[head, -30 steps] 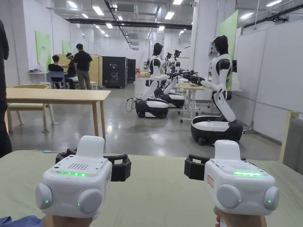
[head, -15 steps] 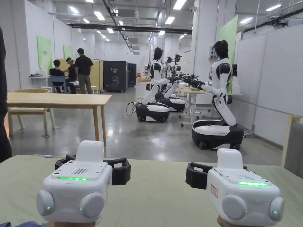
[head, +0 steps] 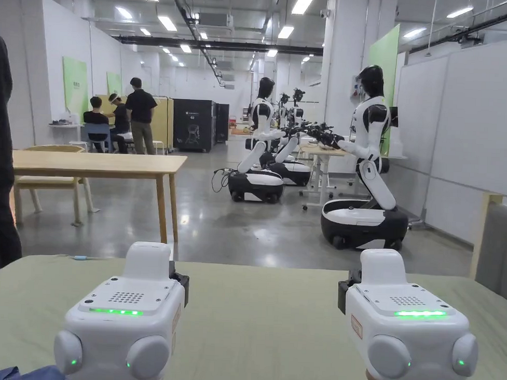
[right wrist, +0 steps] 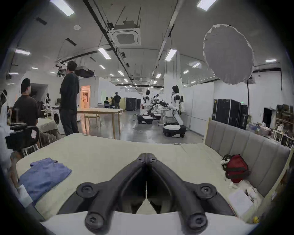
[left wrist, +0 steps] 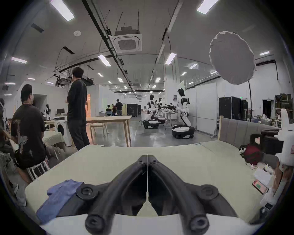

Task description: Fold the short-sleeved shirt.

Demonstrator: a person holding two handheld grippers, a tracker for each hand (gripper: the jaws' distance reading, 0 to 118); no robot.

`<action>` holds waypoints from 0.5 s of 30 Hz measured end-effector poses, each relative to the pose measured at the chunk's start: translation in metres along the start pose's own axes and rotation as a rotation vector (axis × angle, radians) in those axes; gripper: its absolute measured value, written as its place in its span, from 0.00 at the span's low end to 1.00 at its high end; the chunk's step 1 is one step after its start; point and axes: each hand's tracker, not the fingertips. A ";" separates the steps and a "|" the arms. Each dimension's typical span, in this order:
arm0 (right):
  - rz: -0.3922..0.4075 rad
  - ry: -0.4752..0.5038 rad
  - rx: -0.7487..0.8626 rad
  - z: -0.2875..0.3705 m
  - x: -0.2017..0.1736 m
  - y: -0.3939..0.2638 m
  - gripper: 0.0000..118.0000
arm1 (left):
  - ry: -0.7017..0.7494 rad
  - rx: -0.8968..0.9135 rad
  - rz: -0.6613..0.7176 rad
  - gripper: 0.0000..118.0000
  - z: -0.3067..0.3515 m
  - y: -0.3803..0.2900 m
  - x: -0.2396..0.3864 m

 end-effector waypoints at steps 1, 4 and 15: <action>-0.003 0.016 -0.002 0.002 -0.007 0.001 0.00 | 0.008 -0.005 0.004 0.00 -0.001 0.007 -0.006; -0.023 0.102 -0.008 -0.007 -0.039 0.000 0.00 | 0.078 -0.003 0.011 0.00 0.015 -0.009 -0.043; 0.012 0.603 -0.097 -0.011 -0.262 -0.043 0.01 | 0.531 -0.320 0.044 0.00 0.096 -0.071 -0.263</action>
